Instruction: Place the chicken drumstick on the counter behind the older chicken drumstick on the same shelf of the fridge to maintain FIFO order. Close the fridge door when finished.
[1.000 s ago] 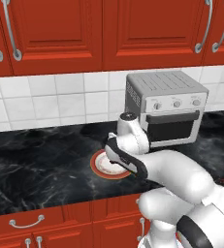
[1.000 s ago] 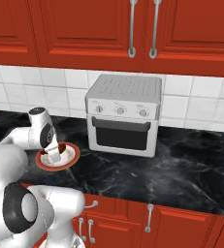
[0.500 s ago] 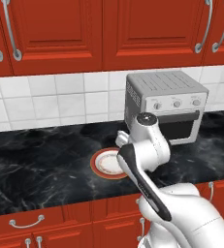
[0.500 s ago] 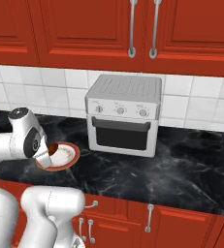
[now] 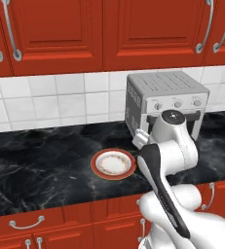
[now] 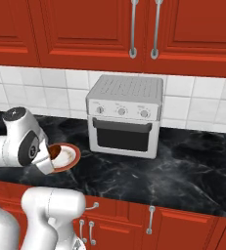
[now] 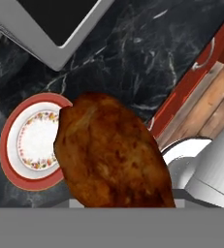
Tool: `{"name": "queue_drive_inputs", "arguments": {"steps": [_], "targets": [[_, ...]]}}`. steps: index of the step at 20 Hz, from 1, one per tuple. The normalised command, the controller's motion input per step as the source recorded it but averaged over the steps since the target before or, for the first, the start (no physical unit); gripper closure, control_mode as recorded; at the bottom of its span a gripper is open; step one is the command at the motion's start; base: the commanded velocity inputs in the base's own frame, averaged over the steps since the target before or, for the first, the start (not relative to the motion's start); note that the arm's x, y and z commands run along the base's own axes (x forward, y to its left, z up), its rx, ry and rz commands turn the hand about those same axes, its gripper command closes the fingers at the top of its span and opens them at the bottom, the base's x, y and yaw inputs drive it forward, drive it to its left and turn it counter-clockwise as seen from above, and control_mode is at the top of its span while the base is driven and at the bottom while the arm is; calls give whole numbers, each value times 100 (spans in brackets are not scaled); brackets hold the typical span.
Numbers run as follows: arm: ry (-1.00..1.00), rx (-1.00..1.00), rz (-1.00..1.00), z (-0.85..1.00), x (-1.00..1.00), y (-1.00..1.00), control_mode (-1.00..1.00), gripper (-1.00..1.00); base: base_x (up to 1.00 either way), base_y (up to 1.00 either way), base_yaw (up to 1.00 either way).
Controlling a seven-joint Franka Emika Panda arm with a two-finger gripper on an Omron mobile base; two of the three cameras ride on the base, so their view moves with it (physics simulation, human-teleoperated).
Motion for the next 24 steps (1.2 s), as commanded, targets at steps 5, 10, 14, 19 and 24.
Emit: {"name": "queue_drive_inputs", "arguments": {"steps": [5,10,14,19,24], "targets": [[0,-3,0,-13,0,-2,100,100,-4,0,0],[0,0,0,0,0,0,100,100,-73,-37,2],[0,0,0,0,0,0,100,100,-99,-42,17],[0,0,0,0,0,0,100,100,-86,-44,29],[0,0,0,0,0,0,100,100,-66,-59,44]]}}
